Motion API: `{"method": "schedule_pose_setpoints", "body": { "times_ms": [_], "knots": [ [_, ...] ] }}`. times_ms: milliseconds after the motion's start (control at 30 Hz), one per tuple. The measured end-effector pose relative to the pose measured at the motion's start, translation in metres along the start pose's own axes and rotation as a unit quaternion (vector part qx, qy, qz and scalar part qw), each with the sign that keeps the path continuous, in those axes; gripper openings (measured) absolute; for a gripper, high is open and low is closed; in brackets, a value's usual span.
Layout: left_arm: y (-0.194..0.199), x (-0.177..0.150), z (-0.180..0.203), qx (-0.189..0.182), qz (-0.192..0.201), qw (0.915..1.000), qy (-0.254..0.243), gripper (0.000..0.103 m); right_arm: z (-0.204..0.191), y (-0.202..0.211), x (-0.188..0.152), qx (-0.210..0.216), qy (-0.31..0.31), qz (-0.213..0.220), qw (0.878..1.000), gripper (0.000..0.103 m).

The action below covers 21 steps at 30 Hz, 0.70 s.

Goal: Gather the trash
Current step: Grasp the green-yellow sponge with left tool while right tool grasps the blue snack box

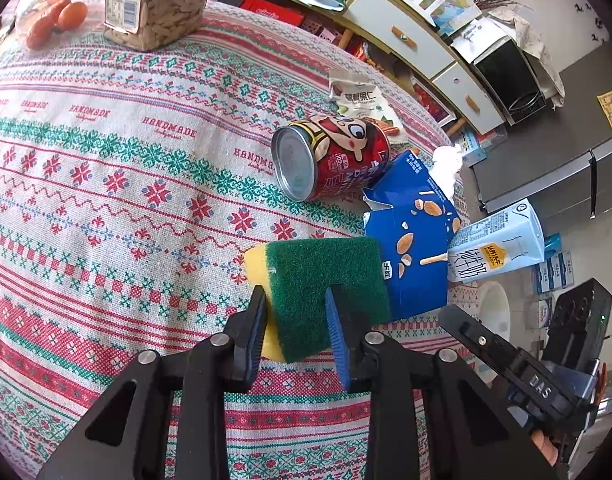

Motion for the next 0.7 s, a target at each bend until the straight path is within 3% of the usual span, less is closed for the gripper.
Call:
{"method": "schedule_pose_setpoints", "body": {
  "times_ms": [233, 267, 367, 433, 500, 700],
  "knots": [
    [0.018, -0.002, 0.002, 0.013, 0.011, 0.9996, -0.021, 0.023, -0.005, -0.011, 0.011, -0.003, -0.016, 0.04, 0.999, 0.06],
    [0.02, -0.002, 0.002, 0.013, 0.013, 0.9996, -0.02, 0.022, -0.006, -0.014, 0.012, -0.001, -0.017, 0.044, 0.999, 0.057],
    [0.03, 0.001, -0.001, 0.028, 0.027, 0.9989, -0.026, 0.021, -0.01, -0.021, 0.009, 0.002, -0.009, 0.04, 0.999, 0.026],
    [0.039, 0.003, -0.004, 0.043, 0.038, 0.9979, -0.03, 0.021, -0.017, -0.015, 0.007, 0.003, 0.006, 0.053, 0.999, 0.017],
    [0.047, 0.003, -0.007, 0.046, 0.044, 0.9976, -0.026, 0.021, -0.029, -0.006, 0.005, 0.006, 0.027, 0.063, 0.998, 0.011],
    [0.06, 0.0, -0.005, 0.065, 0.059, 0.9953, -0.041, 0.021, -0.056, 0.012, -0.012, -0.009, 0.086, 0.064, 0.994, 0.006]
  ]
}}
Point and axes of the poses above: each gripper's, at about its wrist camera, not at the fingertips, and y roughly against the way its jaws point, z to its right, x to its top, the point moved 7 cm from there along -y, roughly the way its jaws point, and after that the axes turned 13 degrees about -y, right-handed, at the moved point
